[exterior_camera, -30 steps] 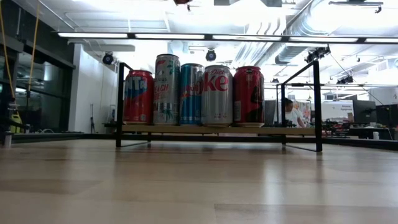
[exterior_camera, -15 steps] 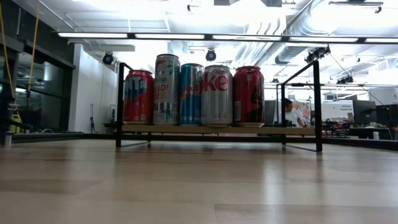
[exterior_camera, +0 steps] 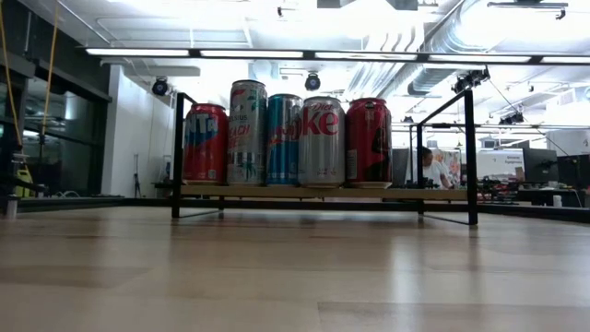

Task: Place canned beverage on shelf
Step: Put the red-white soda can on the shelf

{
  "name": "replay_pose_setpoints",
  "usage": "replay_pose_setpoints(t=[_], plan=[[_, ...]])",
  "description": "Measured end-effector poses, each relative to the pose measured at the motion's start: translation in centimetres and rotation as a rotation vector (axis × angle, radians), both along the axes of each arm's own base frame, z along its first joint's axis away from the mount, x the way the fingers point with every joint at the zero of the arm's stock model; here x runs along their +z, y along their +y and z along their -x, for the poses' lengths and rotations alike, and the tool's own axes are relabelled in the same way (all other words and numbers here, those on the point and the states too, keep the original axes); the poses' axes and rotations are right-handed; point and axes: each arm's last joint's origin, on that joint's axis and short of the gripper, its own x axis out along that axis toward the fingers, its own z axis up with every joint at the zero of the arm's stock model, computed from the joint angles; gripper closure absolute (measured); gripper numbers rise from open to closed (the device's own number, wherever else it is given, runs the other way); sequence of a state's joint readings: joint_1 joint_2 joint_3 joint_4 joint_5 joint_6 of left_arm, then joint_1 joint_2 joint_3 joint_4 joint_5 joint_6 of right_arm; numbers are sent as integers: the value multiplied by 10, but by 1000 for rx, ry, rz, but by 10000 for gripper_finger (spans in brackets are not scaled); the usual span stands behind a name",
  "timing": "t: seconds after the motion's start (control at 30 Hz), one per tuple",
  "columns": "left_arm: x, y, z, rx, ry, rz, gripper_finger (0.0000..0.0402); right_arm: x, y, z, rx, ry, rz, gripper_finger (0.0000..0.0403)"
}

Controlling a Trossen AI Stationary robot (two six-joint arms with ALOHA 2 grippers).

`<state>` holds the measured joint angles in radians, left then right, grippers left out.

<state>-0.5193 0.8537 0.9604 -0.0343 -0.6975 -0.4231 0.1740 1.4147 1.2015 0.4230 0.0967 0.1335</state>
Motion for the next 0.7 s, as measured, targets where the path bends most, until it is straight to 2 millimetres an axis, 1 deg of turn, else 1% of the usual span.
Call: replay_pose_setpoints(t=[0.13, 0.3, 0.53, 0.7], plan=[[-3, -3, -18, -43, -1, -100, 97, 1, 2, 0, 6, -9, 1, 110], [-6, -5, -39, -93, -33, -152, 96, 1, 2, 0, 6, -14, 0, 110], [-10, -1, -53, -82, -30, -164, 96, 2, 3, 0, 58, -14, -16, 110], [-11, 0, -65, -136, -79, -163, 96, 1, 4, 1, 65, -12, -14, 110]])
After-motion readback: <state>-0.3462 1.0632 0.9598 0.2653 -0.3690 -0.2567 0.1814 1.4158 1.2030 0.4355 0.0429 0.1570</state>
